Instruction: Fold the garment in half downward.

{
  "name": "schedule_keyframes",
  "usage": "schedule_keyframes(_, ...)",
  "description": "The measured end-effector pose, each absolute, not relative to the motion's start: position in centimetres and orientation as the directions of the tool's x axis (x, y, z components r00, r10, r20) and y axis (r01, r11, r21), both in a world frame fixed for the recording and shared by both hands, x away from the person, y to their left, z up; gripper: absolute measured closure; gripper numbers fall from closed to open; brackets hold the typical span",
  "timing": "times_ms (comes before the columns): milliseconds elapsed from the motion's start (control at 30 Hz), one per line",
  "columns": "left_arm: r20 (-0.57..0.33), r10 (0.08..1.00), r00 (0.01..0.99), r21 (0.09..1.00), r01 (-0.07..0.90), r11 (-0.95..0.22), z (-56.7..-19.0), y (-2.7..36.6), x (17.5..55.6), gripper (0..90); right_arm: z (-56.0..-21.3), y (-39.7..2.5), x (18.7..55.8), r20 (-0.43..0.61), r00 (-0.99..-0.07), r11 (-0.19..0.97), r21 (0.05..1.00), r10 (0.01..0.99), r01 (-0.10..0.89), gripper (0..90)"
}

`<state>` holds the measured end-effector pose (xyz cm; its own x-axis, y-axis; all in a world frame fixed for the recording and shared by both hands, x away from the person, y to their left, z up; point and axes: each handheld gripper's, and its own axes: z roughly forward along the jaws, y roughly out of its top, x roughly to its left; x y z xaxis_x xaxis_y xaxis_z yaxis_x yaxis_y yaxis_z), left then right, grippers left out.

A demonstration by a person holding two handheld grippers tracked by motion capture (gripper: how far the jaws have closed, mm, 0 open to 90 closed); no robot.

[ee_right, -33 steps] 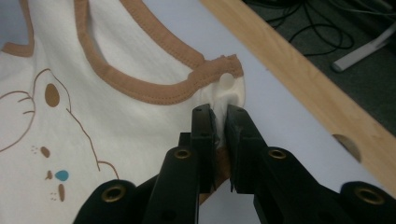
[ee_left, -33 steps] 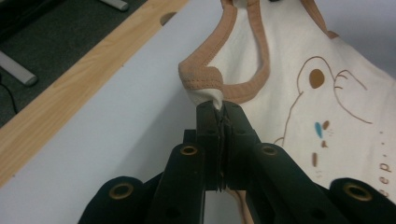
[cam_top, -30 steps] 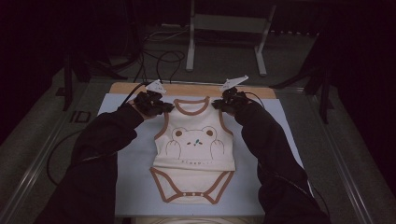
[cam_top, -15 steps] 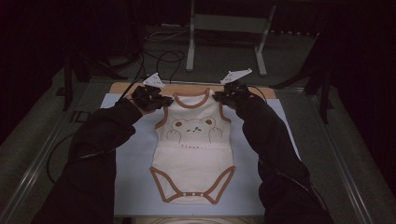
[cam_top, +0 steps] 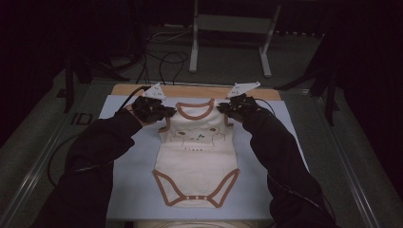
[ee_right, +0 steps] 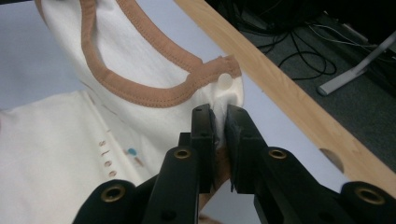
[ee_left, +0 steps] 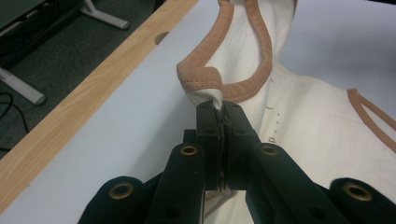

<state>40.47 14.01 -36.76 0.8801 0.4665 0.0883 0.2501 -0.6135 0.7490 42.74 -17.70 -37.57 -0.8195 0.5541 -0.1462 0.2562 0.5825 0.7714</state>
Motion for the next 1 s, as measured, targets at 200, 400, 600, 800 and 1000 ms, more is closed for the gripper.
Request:
schedule_keyframes(200,0.1,0.431,0.897,0.744,0.22,-0.631,-37.3,13.8,38.5,88.0,-38.0,-18.0,40.7,-0.15,-0.83,0.583,0.777,0.538,0.237,83.0)
schedule_keyframes(400,0.101,0.411,0.906,0.734,0.211,-0.645,-38.0,13.9,37.2,87.9,-38.4,-18.1,38.7,-0.152,-0.841,0.586,0.78,0.519,0.22,83.0)
schedule_keyframes(600,0.093,0.389,0.916,0.73,0.203,-0.653,-39.1,14.0,35.6,88.0,-39.7,-18.5,36.5,-0.133,-0.858,0.589,0.777,0.496,0.221,82.9)
schedule_keyframes(800,0.088,0.372,0.924,0.725,0.197,-0.66,-40.2,13.9,34.2,87.9,-40.8,-18.7,34.7,-0.106,-0.869,0.575,0.787,0.483,0.223,82.9)
schedule_keyframes(1000,0.071,0.356,0.932,0.727,0.196,-0.658,-41.0,14.0,33.1,87.9,-41.7,-18.5,33.0,-0.088,-0.883,0.579,0.784,0.462,0.225,82.9)
